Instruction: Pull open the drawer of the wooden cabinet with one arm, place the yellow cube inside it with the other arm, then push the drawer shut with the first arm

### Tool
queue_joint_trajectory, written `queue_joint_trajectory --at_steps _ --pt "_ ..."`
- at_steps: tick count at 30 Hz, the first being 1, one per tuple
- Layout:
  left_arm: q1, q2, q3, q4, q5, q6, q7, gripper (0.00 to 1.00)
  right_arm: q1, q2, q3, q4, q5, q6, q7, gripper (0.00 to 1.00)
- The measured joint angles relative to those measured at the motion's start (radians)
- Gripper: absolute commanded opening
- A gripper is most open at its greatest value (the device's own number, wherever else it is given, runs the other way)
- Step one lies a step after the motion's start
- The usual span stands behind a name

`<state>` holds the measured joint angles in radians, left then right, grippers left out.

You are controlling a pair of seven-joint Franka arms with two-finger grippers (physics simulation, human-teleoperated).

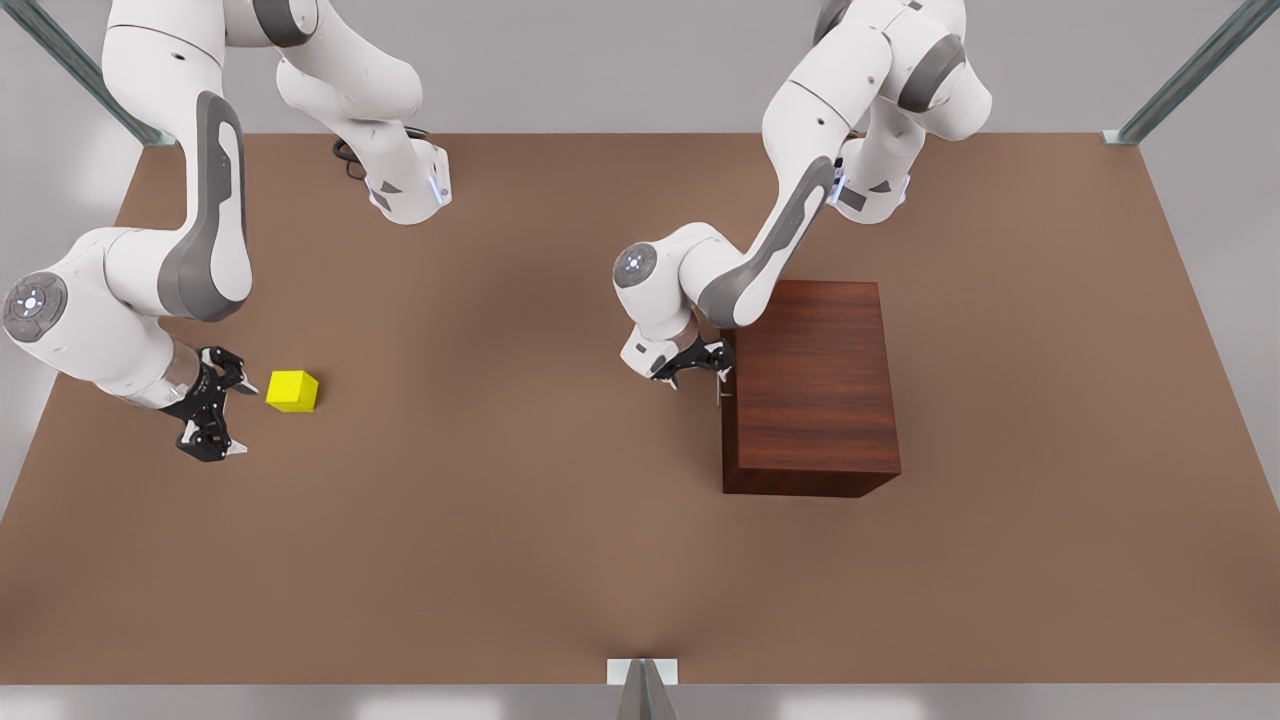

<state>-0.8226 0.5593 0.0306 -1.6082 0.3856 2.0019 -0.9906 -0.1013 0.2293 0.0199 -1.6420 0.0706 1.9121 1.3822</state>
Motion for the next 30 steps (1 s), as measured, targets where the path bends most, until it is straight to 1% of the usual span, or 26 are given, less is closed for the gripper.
queue_joint_trajectory --at_steps 14,21,30 --pt "-0.004 0.009 -0.003 0.032 -0.070 0.070 -0.042 1.00 0.000 0.000 0.000 0.000 0.000 0.000 0.049 1.00" --pt "-0.018 0.055 -0.010 0.100 -0.087 0.087 -0.069 1.00 0.000 0.000 0.001 0.000 0.000 0.000 0.062 1.00" --pt "-0.032 0.082 -0.011 0.135 -0.104 0.093 -0.106 1.00 0.000 0.000 0.000 0.002 0.000 0.000 0.073 1.00"
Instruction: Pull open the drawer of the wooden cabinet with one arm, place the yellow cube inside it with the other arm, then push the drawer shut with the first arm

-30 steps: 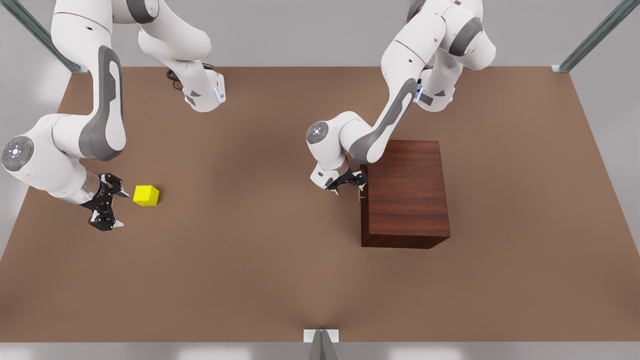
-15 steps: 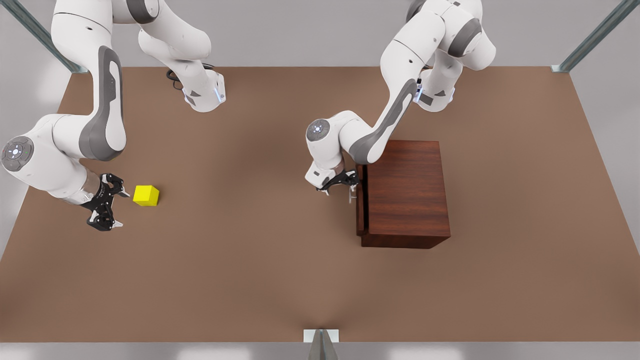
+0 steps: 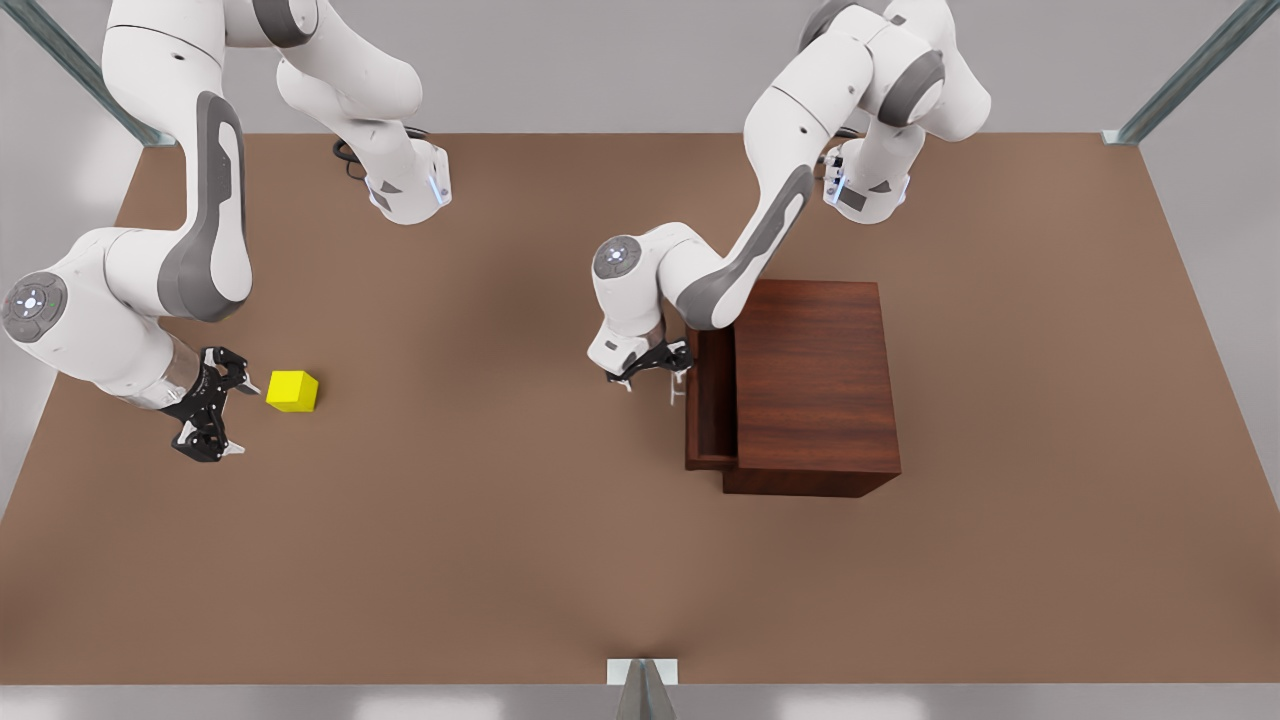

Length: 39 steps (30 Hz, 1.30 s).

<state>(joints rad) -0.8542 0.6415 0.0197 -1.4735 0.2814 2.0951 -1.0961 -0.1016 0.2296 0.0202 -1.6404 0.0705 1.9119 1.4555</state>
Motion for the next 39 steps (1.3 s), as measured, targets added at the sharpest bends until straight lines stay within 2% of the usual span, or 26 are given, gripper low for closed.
queue_joint_trajectory --at_steps 12,14,15,17,20,22,23,24,25,29,32,35,39 --pt "-0.047 0.060 -0.003 0.100 -0.001 0.001 -0.034 1.00 0.000 0.000 0.000 0.000 0.000 -0.001 0.008 1.00" --pt "-0.053 0.062 -0.005 0.188 -0.012 -0.030 -0.042 1.00 0.000 0.000 0.000 0.000 0.000 -0.001 0.009 1.00" --pt "-0.045 0.027 -0.006 0.273 -0.036 -0.091 -0.037 1.00 0.000 0.000 0.000 0.000 0.000 -0.001 0.009 1.00" --pt "-0.018 -0.040 0.001 0.345 -0.068 -0.217 -0.016 1.00 0.000 0.000 0.000 0.000 0.000 -0.001 0.010 1.00" --pt "0.122 -0.124 0.003 0.338 -0.103 -0.375 0.051 1.00 0.002 0.003 0.003 0.000 -0.001 -0.001 0.011 1.00" --pt "0.401 -0.215 0.004 0.325 -0.172 -0.482 0.146 1.00 0.006 0.026 0.005 -0.004 -0.001 -0.003 0.010 1.00" --pt "0.535 -0.302 0.005 0.251 -0.199 -0.519 0.196 1.00 0.007 0.038 0.005 -0.009 -0.006 -0.003 0.010 1.00" --pt "0.624 -0.436 0.006 0.085 -0.219 -0.522 0.245 1.00 0.005 0.041 0.005 -0.022 -0.013 0.001 0.009 1.00" --pt "0.677 -0.502 0.007 -0.003 -0.234 -0.525 0.290 1.00 0.003 0.016 0.003 -0.078 -0.020 0.014 0.006 1.00" --pt "0.727 -0.532 0.006 -0.072 -0.268 -0.528 0.449 1.00 -0.023 -0.128 -0.001 -0.335 -0.035 0.112 -0.014 1.00" --pt "0.740 -0.526 0.007 -0.075 -0.288 -0.513 0.548 1.00 -0.045 -0.161 -0.004 -0.440 -0.051 0.185 -0.028 1.00" --pt "0.789 -0.422 0.005 0.091 -0.317 -0.539 0.637 1.00 -0.092 -0.156 -0.005 -0.521 -0.060 0.262 -0.039 1.00" --pt "0.798 -0.385 0.002 0.129 -0.336 -0.557 0.737 1.00 -0.143 -0.106 -0.006 -0.568 -0.074 0.362 -0.051 1.00"
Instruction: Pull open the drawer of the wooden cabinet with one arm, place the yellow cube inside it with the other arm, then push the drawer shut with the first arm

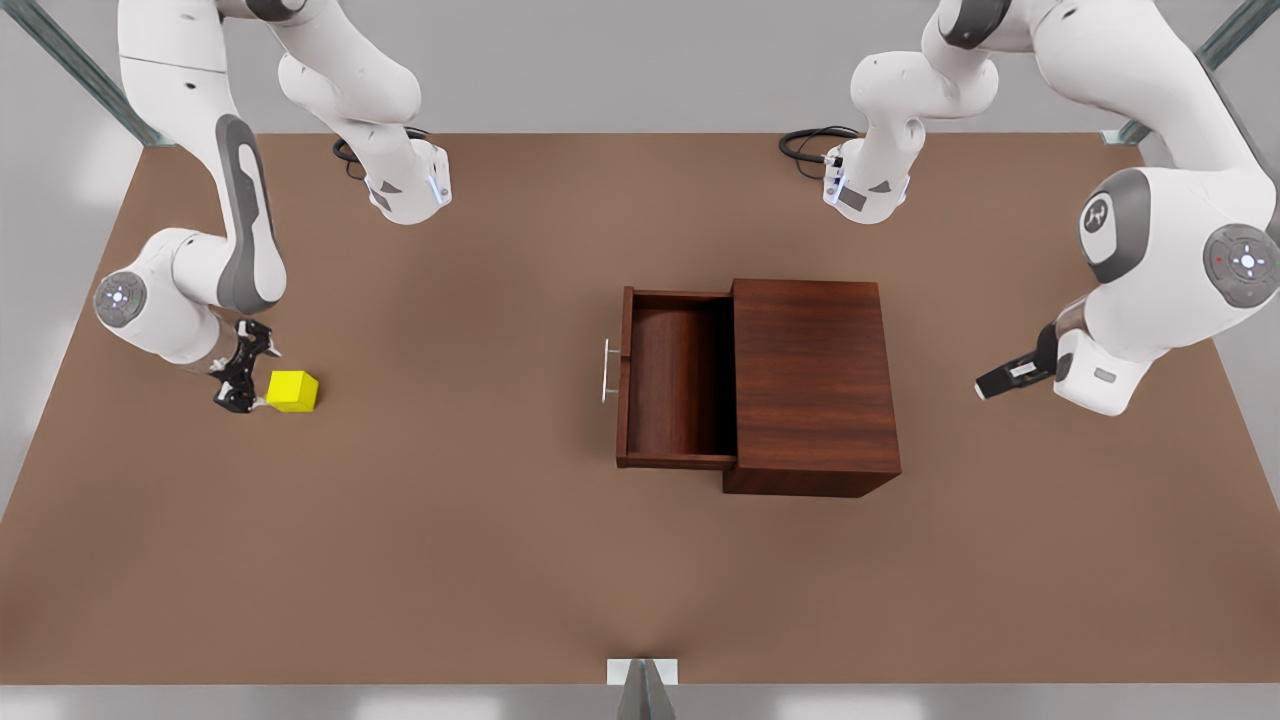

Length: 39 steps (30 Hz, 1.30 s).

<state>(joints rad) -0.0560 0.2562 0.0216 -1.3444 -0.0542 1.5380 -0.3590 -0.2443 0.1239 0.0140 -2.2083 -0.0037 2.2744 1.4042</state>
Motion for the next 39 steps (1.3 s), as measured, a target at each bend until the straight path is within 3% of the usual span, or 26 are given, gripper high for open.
queue_joint_trajectory --at_steps 12,39 --pt "-0.005 0.005 -0.005 0.003 -0.006 -0.018 0.193 1.00 -0.055 0.102 0.004 -0.086 -0.087 0.233 -0.024 1.00" --pt "-0.012 0.009 -0.006 0.001 -0.003 -0.019 0.351 1.00 -0.078 0.240 0.009 -0.139 -0.222 0.420 -0.037 1.00"
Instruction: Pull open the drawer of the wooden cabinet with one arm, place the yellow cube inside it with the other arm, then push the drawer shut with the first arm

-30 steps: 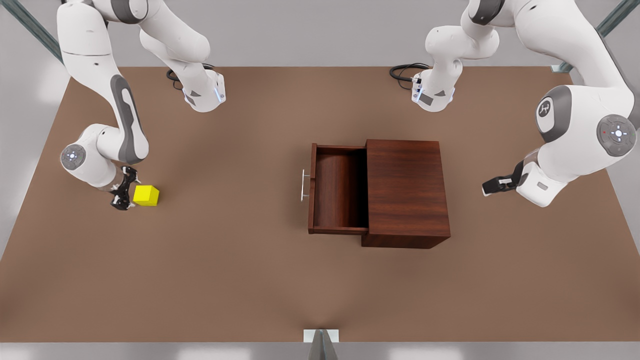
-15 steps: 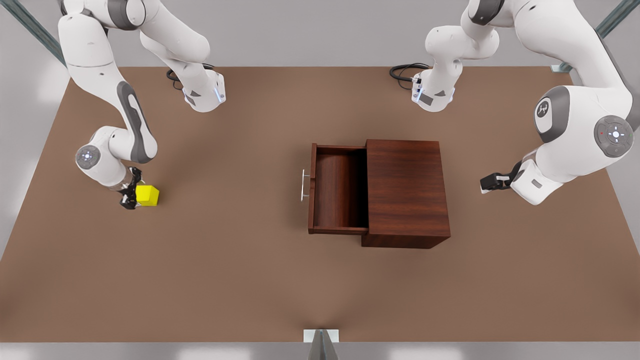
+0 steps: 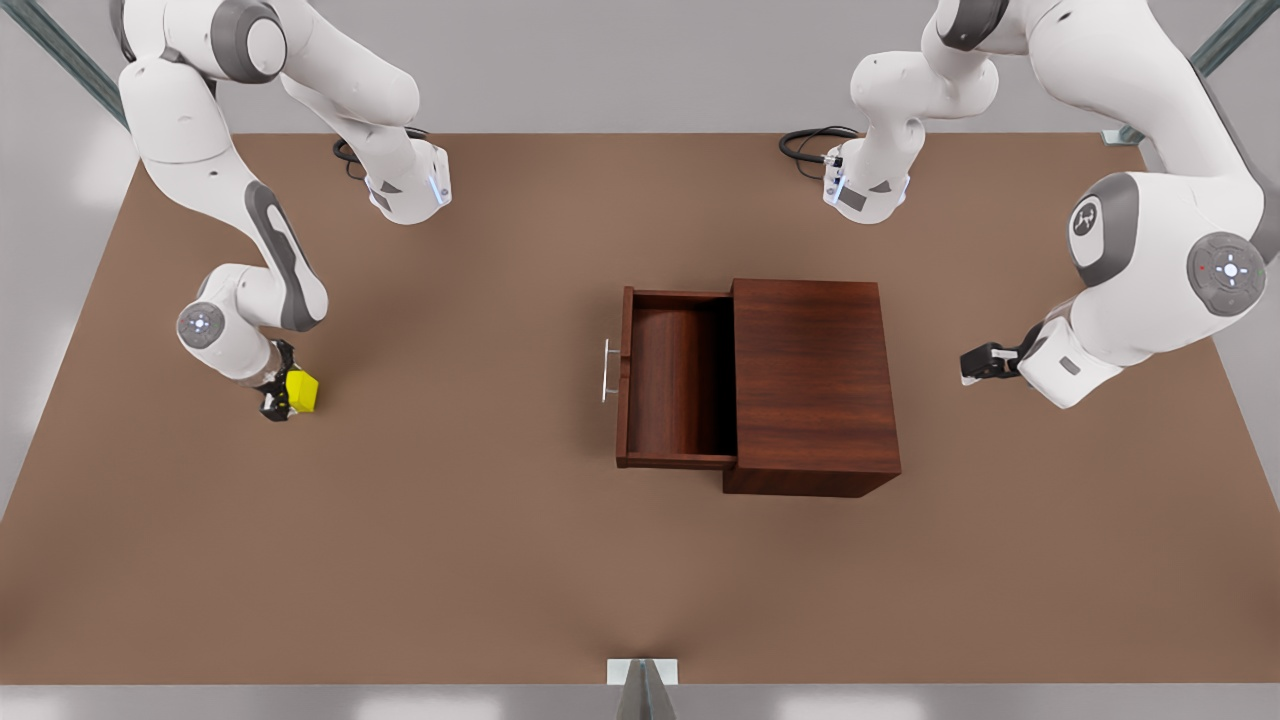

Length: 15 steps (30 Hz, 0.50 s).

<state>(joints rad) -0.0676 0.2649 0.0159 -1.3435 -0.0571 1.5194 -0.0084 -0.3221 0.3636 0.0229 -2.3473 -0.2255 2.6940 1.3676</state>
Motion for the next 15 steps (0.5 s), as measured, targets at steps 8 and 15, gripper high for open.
queue_joint_trajectory --at_steps 8,15 --pt "0.003 0.000 0.002 0.005 0.000 0.000 0.017 1.00 -0.015 -0.002 0.000 0.001 -0.021 0.026 0.001 0.64" --pt "0.000 0.001 0.003 0.005 0.001 0.001 0.025 1.00 -0.011 -0.115 0.070 0.061 0.014 -0.052 0.001 0.63"
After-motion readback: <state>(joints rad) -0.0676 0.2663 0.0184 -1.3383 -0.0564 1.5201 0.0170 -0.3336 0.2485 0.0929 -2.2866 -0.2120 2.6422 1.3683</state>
